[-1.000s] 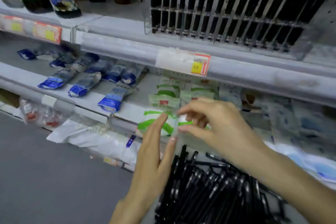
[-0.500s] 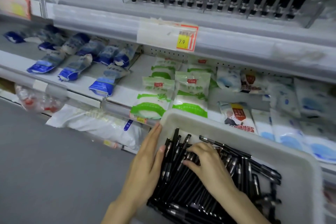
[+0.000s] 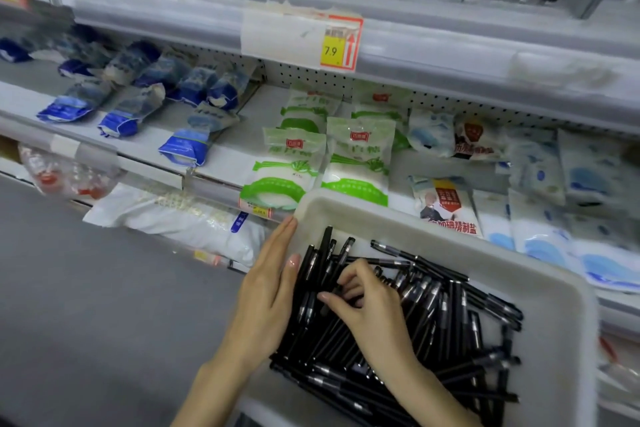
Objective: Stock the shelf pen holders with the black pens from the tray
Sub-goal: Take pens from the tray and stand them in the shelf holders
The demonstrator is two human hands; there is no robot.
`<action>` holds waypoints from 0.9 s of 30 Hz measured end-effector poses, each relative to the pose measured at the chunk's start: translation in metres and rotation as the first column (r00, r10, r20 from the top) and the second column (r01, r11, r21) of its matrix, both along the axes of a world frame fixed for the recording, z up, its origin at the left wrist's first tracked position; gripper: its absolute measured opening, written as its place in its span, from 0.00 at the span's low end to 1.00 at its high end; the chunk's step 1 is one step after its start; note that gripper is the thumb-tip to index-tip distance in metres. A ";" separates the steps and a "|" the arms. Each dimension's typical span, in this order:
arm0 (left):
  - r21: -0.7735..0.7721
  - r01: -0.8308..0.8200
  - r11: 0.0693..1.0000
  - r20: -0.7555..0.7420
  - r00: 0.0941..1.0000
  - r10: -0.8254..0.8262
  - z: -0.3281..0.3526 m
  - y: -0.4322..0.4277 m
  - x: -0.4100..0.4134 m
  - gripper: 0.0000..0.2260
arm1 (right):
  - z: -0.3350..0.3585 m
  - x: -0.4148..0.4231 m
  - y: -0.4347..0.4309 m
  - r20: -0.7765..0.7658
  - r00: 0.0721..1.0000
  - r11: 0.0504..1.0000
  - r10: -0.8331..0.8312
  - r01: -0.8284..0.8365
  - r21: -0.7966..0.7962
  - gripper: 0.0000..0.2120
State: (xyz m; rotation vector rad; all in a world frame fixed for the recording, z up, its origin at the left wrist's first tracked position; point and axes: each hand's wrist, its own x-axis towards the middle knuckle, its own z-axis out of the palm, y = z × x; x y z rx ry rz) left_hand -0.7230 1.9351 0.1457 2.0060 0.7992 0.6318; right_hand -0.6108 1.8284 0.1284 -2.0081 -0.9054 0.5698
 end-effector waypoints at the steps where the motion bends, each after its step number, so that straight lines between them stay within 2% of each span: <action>1: -0.005 -0.002 1.000 -0.002 1.000 0.002 0.000 0.000 0.000 0.22 | -0.001 -0.002 0.001 -0.038 0.999 0.999 -0.033 0.034 0.024 0.17; 4: -0.017 -0.007 1.000 -0.003 1.000 0.007 0.000 0.001 0.000 0.22 | -0.003 -0.006 0.003 -0.192 0.977 0.993 -0.088 0.102 0.064 0.17; 8: -0.018 -0.013 1.000 0.029 0.999 0.014 0.010 0.003 -0.003 0.22 | 0.028 0.001 0.003 -0.344 0.937 0.986 -0.051 0.103 0.133 0.15; 10: -0.037 -0.083 0.996 0.105 0.991 0.086 0.024 0.007 -0.004 0.22 | 0.058 0.009 0.002 -0.387 0.922 0.972 -0.022 0.110 0.206 0.14; 13: -0.034 -0.200 0.979 0.300 0.932 0.201 0.055 0.019 -0.006 0.22 | 0.116 0.018 0.000 -0.375 0.926 0.946 0.047 0.079 0.315 0.12; 16: 0.054 -0.266 0.962 0.436 0.873 0.217 0.094 0.046 -0.003 0.19 | 0.176 0.027 0.010 -0.243 0.959 0.902 0.150 -0.032 0.431 0.12; 19: 0.174 -0.309 0.935 0.503 0.844 0.186 0.138 0.085 0.009 0.17 | 0.239 0.025 0.025 0.002 0.970 0.795 0.244 -0.201 0.572 0.12; 22: 0.284 -0.360 0.888 0.512 0.841 0.177 0.177 0.124 0.029 0.19 | 0.299 0.042 0.064 0.253 0.950 0.719 0.182 -0.304 0.625 0.11; 25: 0.330 -0.326 0.886 0.462 0.874 0.150 0.200 0.153 0.052 0.23 | 0.342 0.062 0.111 0.489 0.869 0.761 0.082 -0.371 0.532 0.08; 27: 0.358 -0.272 0.893 0.410 0.905 0.111 0.205 0.168 0.064 0.23 | 0.361 0.070 0.126 0.507 0.862 0.654 -0.009 -0.379 0.655 0.08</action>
